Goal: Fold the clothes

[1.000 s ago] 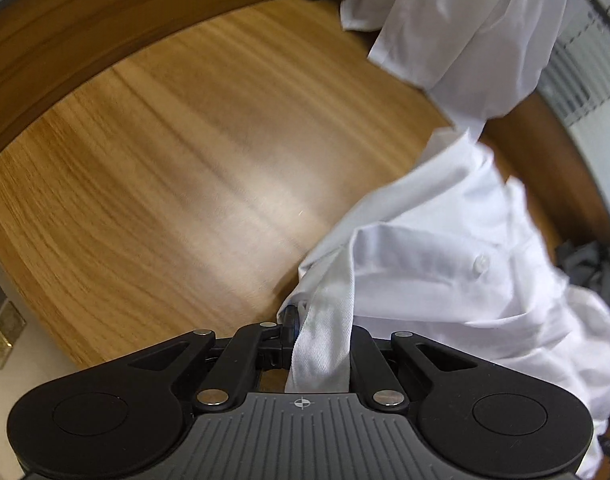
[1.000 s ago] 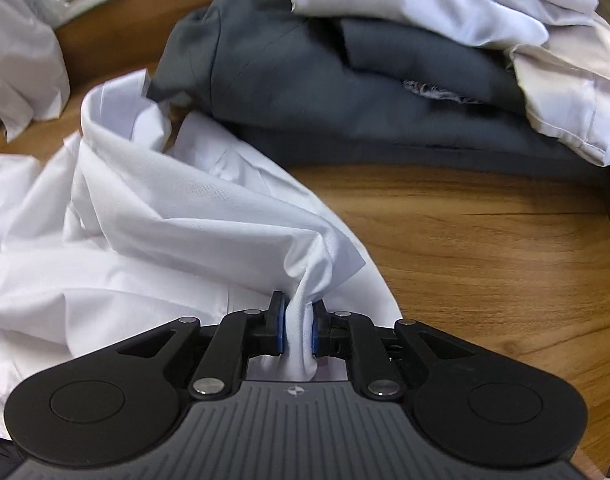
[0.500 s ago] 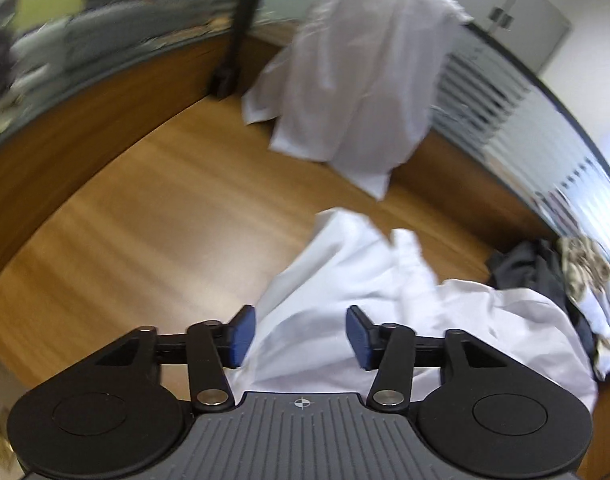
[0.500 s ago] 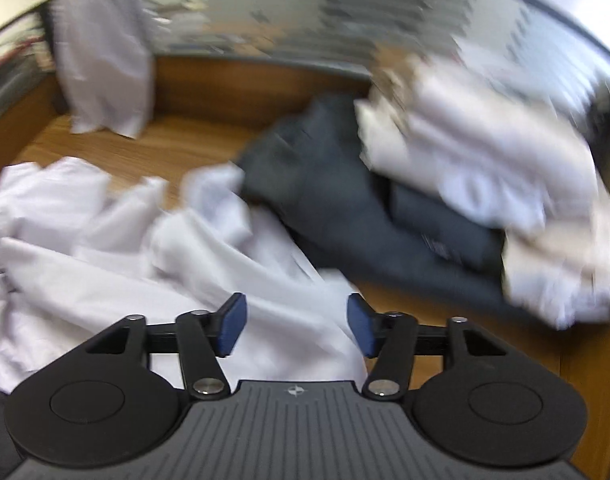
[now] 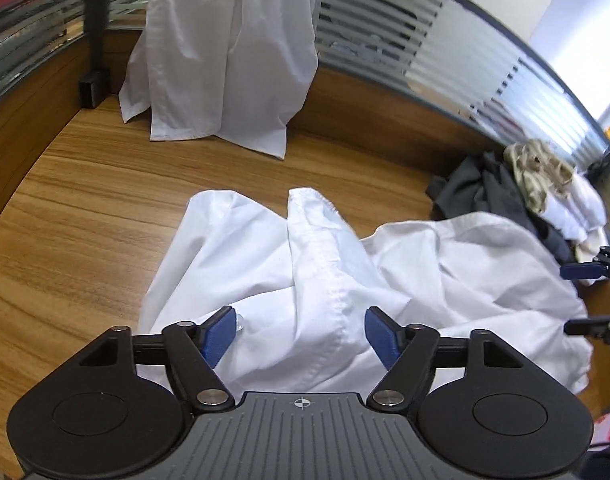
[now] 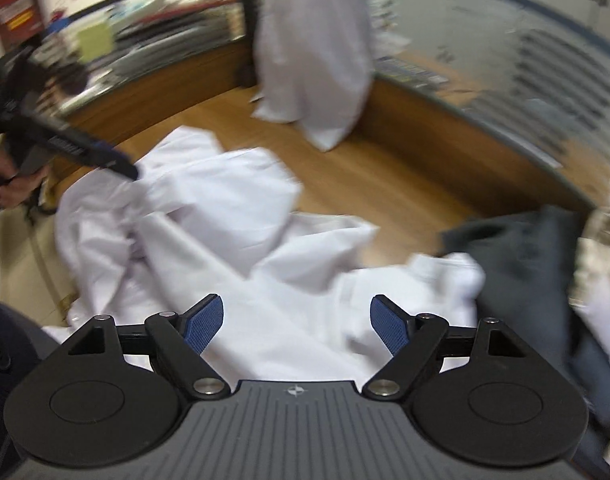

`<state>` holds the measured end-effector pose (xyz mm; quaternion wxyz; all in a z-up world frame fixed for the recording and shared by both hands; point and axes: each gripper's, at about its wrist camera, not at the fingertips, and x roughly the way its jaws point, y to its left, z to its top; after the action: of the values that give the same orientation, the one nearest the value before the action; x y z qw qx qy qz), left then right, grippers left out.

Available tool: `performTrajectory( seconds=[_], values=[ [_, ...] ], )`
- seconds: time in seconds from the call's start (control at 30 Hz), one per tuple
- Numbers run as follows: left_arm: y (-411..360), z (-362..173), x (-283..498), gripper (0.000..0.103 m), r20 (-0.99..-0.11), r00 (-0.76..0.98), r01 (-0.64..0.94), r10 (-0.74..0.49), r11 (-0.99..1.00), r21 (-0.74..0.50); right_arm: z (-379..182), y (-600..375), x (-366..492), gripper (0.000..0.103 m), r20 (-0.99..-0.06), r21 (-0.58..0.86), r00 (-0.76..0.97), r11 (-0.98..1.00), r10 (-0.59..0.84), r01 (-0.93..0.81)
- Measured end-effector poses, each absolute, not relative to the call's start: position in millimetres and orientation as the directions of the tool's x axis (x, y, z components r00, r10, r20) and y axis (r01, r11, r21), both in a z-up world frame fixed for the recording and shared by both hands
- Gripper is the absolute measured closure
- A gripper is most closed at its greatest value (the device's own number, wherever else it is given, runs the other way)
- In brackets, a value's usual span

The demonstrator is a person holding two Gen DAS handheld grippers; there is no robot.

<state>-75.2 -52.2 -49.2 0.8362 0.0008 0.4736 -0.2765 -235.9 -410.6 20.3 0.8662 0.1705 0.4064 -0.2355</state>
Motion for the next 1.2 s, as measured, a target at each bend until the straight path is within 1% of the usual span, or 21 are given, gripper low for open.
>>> performTrajectory(
  seconds=[0.1,0.3,0.37,0.4,0.47,0.5,0.53,0.57,0.63,0.67,0.73,0.8,0.9,1.0,1.2],
  values=[
    [-59,-55,-71,0.028,-0.799,0.39,0.484,-0.458,0.84,-0.245,3,-411,-214,0.018,-0.794,0.14,0.571,0.851,-0.209,0.506],
    [-81,-64,-70,0.029,-0.793,0.362,0.543,-0.489,0.802,-0.247,-32,-411,-178,0.018,-0.815,0.184,0.566,0.869,-0.126,0.459],
    [-89,-70,-68,0.031,-0.798,0.351,0.554,-0.489,0.796,-0.244,-43,-410,-167,0.018,-0.826,0.188,0.554,0.875,-0.105,0.447],
    [-92,-73,-67,0.035,-0.802,0.346,0.557,-0.487,0.794,-0.242,-47,-410,-165,0.018,-0.832,0.186,0.545,0.875,-0.102,0.446],
    [-97,-77,-65,0.062,-0.804,0.347,0.562,-0.483,0.793,-0.234,-54,-410,-161,0.023,-0.844,0.181,0.528,0.877,-0.095,0.446],
    [-98,-77,-65,0.068,-0.802,0.356,0.562,-0.48,0.795,-0.227,-58,-410,-159,0.029,-0.849,0.179,0.52,0.877,-0.091,0.446],
    [-98,-78,-64,0.085,-0.799,0.365,0.563,-0.478,0.797,-0.219,-61,-410,-157,0.037,-0.855,0.176,0.511,0.878,-0.089,0.446],
    [-96,-76,-63,0.091,-0.791,0.381,0.557,-0.478,0.802,-0.216,-62,-411,-158,0.042,-0.859,0.172,0.504,0.876,-0.091,0.451],
    [-90,-68,-60,0.093,-0.768,0.424,0.537,-0.479,0.816,-0.212,-61,-412,-164,0.077,-0.864,0.163,0.493,0.868,-0.104,0.469],
    [-86,-62,-58,0.093,-0.753,0.453,0.521,-0.477,0.827,-0.21,-59,-413,-167,0.081,-0.864,0.161,0.492,0.863,-0.112,0.479],
    [-75,-43,-51,0.094,-0.719,0.509,0.478,-0.473,0.85,-0.22,-50,-416,-180,0.097,-0.848,0.173,0.513,0.844,-0.135,0.508],
    [-64,-23,-44,0.095,-0.683,0.564,0.432,-0.464,0.871,-0.234,-38,-420,-195,0.099,-0.829,0.176,0.532,0.821,-0.174,0.543],
    [-46,12,-36,0.096,-0.624,0.621,0.398,-0.473,0.877,-0.269,-10,-426,-219,0.101,-0.788,0.151,0.549,0.776,-0.28,0.612],
    [-38,48,-39,0.096,-0.558,0.667,0.404,-0.493,0.869,-0.285,27,-432,-245,0.101,-0.722,0.153,0.582,0.735,-0.373,0.661],
    [-26,117,-64,0.097,-0.413,0.706,0.466,-0.575,0.817,-0.341,116,-427,-292,0.101,-0.568,0.095,0.594,0.672,-0.57,0.735]
  ],
)
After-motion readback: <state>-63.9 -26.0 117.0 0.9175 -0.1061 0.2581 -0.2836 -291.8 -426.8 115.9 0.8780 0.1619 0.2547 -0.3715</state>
